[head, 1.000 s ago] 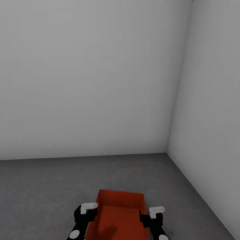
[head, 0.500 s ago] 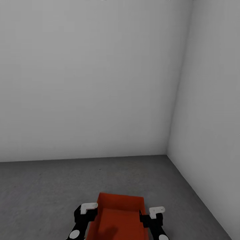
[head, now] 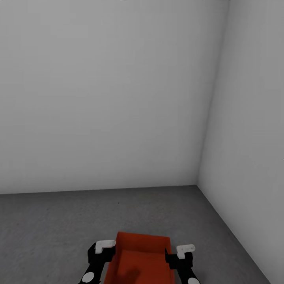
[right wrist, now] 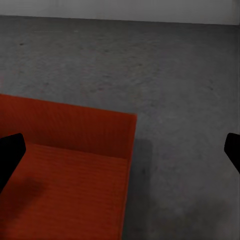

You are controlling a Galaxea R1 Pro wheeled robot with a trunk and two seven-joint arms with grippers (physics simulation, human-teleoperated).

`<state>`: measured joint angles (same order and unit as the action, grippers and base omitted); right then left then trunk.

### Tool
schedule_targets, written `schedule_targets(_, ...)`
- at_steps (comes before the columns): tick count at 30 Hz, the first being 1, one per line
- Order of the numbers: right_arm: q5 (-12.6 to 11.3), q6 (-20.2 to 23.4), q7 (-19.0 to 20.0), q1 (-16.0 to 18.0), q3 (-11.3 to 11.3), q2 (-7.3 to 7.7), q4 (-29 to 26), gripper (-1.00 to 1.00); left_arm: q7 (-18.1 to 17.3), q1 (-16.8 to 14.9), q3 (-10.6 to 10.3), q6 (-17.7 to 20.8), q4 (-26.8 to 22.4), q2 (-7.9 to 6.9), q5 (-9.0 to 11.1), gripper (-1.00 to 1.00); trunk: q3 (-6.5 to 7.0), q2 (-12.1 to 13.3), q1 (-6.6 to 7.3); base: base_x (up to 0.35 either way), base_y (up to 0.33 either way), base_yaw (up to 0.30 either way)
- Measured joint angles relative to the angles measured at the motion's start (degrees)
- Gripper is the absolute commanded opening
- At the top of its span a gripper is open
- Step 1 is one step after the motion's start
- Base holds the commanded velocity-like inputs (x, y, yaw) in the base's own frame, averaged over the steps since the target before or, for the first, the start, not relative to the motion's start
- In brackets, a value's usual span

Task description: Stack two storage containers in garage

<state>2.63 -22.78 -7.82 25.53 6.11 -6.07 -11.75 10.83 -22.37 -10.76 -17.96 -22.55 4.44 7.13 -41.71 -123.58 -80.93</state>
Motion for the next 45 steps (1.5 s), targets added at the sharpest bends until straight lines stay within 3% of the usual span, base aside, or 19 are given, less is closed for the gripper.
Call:
schedule_targets(28, -0.30, -0.15, 0.23, -0.01, 0.15, 0.02, 0.80, 1.00, -0.27, 0.13, -0.11, -0.07, 0.98, -0.16, -0.47, 1.00, 5.03, 11.23, 6.15, 0.000, 0.000, 0.000)
schedule_targets(37, -0.38, -0.18, 0.16, -0.16, 0.14, 0.00, 0.88, 1.00, 0.13, 2.11, 1.16, -0.33, 2.09, -1.07, 1.42, 1.00, 6.64, 14.84, 8.13, 0.000, 0.000, 0.000)
schedule_targets(45, -0.57, -0.18, -0.08, -2.99, -0.11, 0.00, 0.80, 1.00, 0.11, 3.87, 1.42, -0.41, 2.04, -1.18, 1.68, 1.00, 8.08, 18.05, 9.89, 0.000, 0.000, 0.000)
